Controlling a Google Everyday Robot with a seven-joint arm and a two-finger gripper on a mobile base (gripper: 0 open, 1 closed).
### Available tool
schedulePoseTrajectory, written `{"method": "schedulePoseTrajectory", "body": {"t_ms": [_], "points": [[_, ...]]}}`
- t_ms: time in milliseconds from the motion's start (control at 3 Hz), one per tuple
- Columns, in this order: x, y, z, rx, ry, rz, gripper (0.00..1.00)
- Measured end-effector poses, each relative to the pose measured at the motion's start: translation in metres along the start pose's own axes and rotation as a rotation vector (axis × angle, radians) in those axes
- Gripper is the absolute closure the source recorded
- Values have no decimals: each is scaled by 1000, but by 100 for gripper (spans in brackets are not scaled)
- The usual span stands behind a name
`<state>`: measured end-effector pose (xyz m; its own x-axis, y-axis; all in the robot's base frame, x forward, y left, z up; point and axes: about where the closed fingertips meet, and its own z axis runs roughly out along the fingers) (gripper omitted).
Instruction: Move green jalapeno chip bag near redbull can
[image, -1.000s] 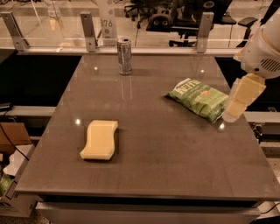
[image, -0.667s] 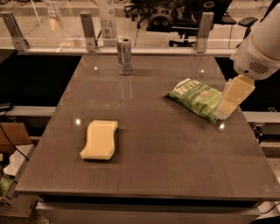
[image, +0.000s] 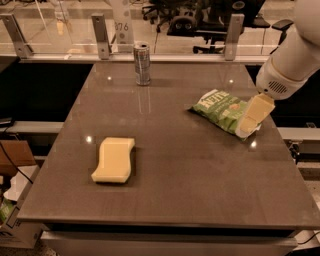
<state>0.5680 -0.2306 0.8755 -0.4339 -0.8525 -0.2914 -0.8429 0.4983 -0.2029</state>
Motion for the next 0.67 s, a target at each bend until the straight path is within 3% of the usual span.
{"method": "schedulePoseTrajectory", "body": {"t_ms": [667], "points": [[1, -10, 34, -47, 48, 67, 0]]}}
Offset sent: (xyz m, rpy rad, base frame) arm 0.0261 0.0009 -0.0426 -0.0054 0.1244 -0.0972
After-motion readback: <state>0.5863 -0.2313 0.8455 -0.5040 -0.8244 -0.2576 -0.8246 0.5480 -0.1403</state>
